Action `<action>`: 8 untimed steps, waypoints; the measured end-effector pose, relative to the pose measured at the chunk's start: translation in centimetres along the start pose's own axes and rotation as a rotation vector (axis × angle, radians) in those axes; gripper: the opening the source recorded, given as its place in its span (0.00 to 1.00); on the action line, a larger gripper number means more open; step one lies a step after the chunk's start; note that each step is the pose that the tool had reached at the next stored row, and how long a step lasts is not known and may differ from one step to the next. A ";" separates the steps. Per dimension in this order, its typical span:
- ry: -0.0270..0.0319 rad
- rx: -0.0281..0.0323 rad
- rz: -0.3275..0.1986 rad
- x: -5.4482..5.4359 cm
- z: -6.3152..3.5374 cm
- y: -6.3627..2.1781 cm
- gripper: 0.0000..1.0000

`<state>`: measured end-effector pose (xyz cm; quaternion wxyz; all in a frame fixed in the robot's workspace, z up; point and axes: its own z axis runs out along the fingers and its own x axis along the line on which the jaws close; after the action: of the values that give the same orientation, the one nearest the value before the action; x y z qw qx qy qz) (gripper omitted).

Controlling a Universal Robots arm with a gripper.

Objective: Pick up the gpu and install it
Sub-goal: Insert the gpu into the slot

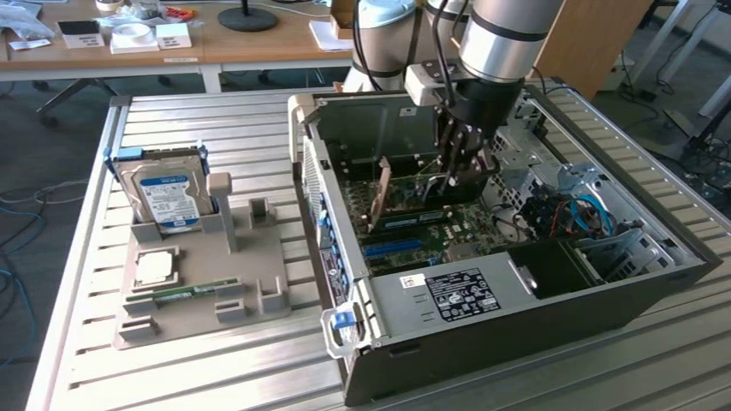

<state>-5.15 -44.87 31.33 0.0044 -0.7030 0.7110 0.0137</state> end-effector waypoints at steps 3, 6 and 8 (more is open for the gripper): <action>0.0001 -0.0001 0.000 0.0 0.37 0.00 0.27; 0.0003 -0.0001 0.000 0.0 0.44 0.00 0.27; 0.0003 -0.0002 0.000 0.0 0.44 0.00 0.27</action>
<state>-5.16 -44.88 30.89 0.0043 -0.7030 0.7110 0.0136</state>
